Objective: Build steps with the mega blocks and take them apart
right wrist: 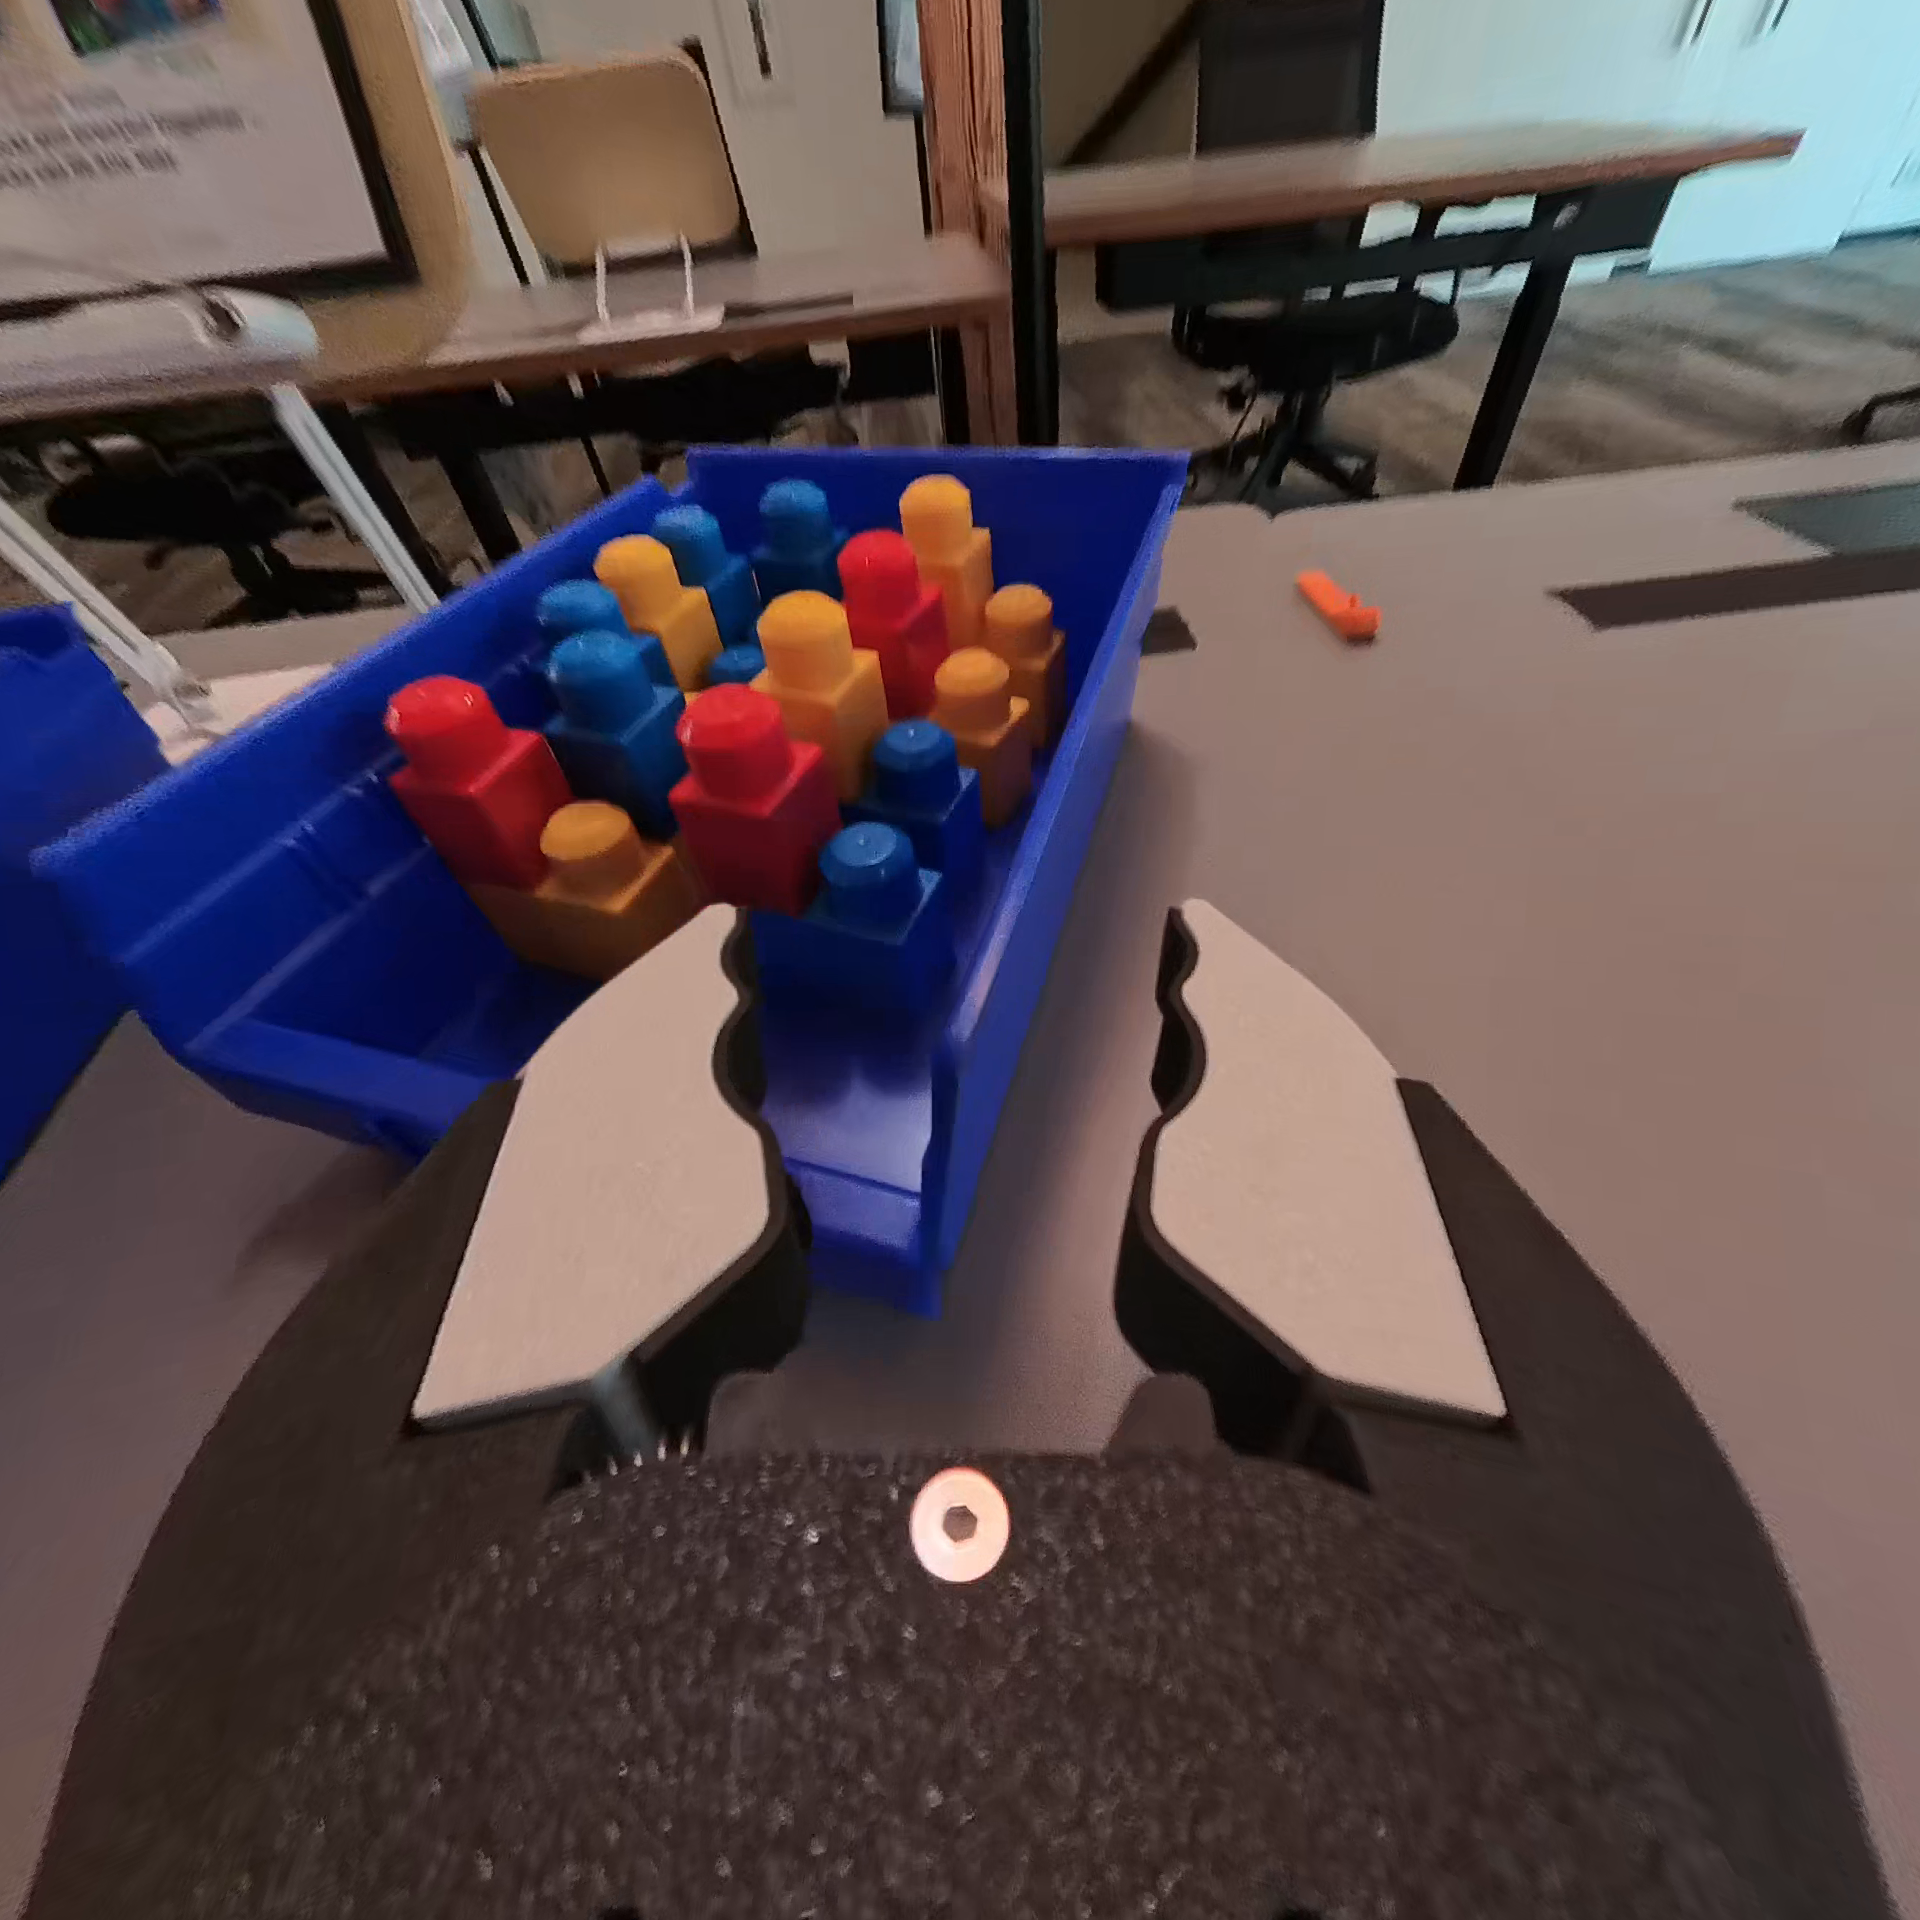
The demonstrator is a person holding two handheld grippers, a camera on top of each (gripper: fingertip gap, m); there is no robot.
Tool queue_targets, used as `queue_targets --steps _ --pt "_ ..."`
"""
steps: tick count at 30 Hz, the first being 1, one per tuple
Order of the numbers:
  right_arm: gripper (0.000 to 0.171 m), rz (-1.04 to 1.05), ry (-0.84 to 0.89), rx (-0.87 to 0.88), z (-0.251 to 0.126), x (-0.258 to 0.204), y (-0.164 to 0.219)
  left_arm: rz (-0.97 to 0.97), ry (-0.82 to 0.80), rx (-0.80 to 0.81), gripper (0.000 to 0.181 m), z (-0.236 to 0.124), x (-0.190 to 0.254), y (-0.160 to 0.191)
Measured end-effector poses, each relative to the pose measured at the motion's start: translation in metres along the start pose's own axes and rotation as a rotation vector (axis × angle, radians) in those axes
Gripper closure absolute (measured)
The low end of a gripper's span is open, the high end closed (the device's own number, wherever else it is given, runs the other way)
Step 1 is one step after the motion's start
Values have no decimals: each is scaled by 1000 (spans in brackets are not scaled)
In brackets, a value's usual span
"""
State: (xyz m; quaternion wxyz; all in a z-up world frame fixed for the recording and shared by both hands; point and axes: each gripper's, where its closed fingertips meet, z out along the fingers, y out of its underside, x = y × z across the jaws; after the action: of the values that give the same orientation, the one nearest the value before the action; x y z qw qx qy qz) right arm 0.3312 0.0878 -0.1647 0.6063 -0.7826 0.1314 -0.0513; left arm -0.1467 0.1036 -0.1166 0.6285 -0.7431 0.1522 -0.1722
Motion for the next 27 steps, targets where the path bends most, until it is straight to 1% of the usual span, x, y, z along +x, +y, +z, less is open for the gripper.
queue_targets --steps 1,2,3,4,5,8,11,13,17,22,25,27 --pt "100 -6 16 -29 6 1 6 2 1 6 137 -1 1 -1" --pt "105 -16 37 -60 11 3 11 4 4 13 137 -3 1 -2" --pt "115 -25 45 -89 16 5 17 4 9 22 138 -4 2 -4" --pt "128 -24 39 -97 18 5 18 7 13 30 139 -6 3 -6" --pt "158 -18 34 -96 17 6 17 11 20 35 140 -8 5 -8" --pt "163 -36 43 -146 13 14 19 26 69 45 142 -13 20 -10" --pt "166 -51 13 -175 -1 22 23 75 141 39 145 -17 46 -9" --pt "166 -62 -20 -189 -14 23 27 119 239 27 150 -19 74 -4" --pt "166 -86 -57 -197 -44 18 35 150 402 -18 147 -19 136 16" --pt "166 -100 -80 -189 -74 9 43 270 541 -92 146 -10 217 56" --pt "166 -115 -81 -181 -84 5 46 286 559 -165 141 7 247 81" --pt "166 -122 -79 -171 -87 4 47 265 553 -190 138 20 260 89"
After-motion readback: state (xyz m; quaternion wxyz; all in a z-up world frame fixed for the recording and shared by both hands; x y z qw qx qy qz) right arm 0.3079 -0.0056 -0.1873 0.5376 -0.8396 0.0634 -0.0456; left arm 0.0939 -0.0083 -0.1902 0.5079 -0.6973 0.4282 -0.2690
